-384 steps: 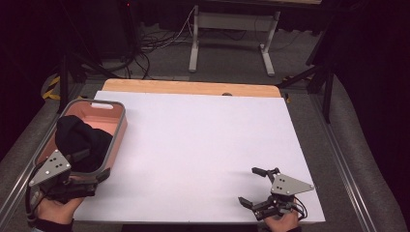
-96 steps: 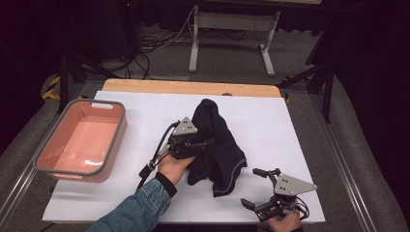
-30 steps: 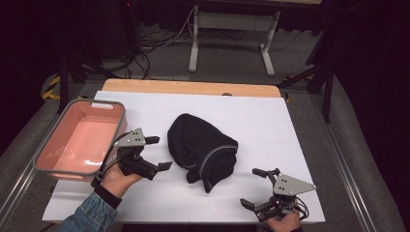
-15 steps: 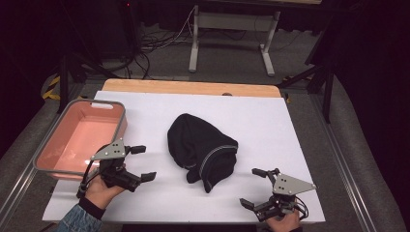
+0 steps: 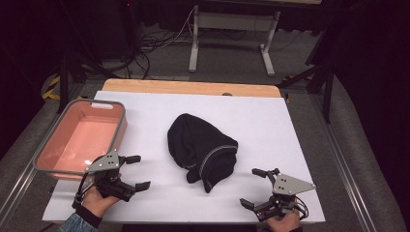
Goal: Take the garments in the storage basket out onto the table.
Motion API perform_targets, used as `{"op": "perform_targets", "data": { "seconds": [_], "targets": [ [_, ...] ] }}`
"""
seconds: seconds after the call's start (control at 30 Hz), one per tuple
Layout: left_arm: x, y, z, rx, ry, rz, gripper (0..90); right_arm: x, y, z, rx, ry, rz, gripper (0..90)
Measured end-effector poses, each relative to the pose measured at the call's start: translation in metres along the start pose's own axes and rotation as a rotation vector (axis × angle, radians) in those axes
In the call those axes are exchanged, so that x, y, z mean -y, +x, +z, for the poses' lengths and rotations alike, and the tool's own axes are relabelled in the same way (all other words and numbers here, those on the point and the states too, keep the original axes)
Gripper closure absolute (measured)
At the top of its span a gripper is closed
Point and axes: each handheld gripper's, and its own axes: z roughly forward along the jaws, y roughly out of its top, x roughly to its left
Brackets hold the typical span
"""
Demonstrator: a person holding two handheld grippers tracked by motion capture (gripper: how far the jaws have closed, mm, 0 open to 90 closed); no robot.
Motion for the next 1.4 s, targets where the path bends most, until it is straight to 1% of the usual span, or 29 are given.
{"op": "perform_targets", "data": {
  "seconds": [0.07,0.2,0.3,0.37,0.43,0.47,0.57,0.63,0.67,0.73,0.8,0.87,0.9,1.03,1.17,1.23,1.4],
  "targets": [
    [0.005,0.000,0.000,0.003,-0.006,-0.008,0.5,0.000,0.000,0.000,-0.001,0.000,-0.001,0.1],
    [0.012,-0.001,0.001,0.002,-0.009,-0.005,0.5,0.000,0.000,0.000,-0.001,-0.002,0.000,0.2],
    [0.019,-0.001,0.003,0.013,-0.016,-0.026,0.4,0.000,0.000,0.000,-0.002,0.000,-0.002,0.2],
    [0.022,-0.002,0.004,0.009,-0.014,-0.022,0.3,0.000,0.000,0.000,-0.002,0.000,-0.002,0.2],
    [0.026,-0.002,0.005,-0.008,-0.005,-0.016,0.2,0.000,0.000,0.000,-0.003,0.001,0.000,0.2],
    [0.027,-0.003,0.005,-0.010,-0.008,-0.016,0.1,0.001,-0.001,0.000,-0.002,0.002,-0.001,0.2],
    [0.028,-0.004,0.004,-0.019,-0.011,0.008,0.1,0.001,0.000,0.000,-0.003,0.003,0.000,0.2],
    [0.028,-0.003,0.005,-0.012,-0.011,0.005,0.1,0.001,-0.001,0.000,-0.002,0.005,0.003,0.2],
    [0.027,-0.003,0.005,-0.022,-0.010,0.002,0.1,0.001,-0.001,0.000,-0.003,0.005,0.004,0.2],
    [0.027,-0.002,0.006,-0.023,-0.004,-0.003,0.1,0.002,-0.001,0.000,-0.002,0.008,0.003,0.2],
    [0.026,-0.003,0.005,-0.041,-0.014,-0.001,0.1,0.002,-0.001,0.001,-0.003,0.009,0.003,0.2],
    [0.026,-0.002,0.005,-0.038,-0.018,-0.016,0.1,0.002,-0.001,0.001,-0.004,0.009,0.004,0.2],
    [0.026,-0.002,0.005,-0.050,-0.016,-0.017,0.2,0.002,-0.001,0.002,-0.004,0.010,0.004,0.1],
    [0.026,-0.001,0.005,-0.067,-0.015,-0.028,0.1,0.002,-0.001,0.002,-0.002,0.008,0.005,0.2],
    [0.026,-0.002,0.005,-0.085,-0.011,-0.009,0.3,0.002,-0.001,0.002,-0.001,0.008,0.005,0.2],
    [0.025,-0.004,0.005,-0.095,-0.014,0.007,0.4,0.002,-0.002,0.002,-0.003,0.007,0.006,0.2],
    [0.025,-0.004,0.005,-0.092,-0.016,0.003,0.5,0.002,-0.001,0.001,-0.001,0.006,0.005,0.2]
  ]
}}
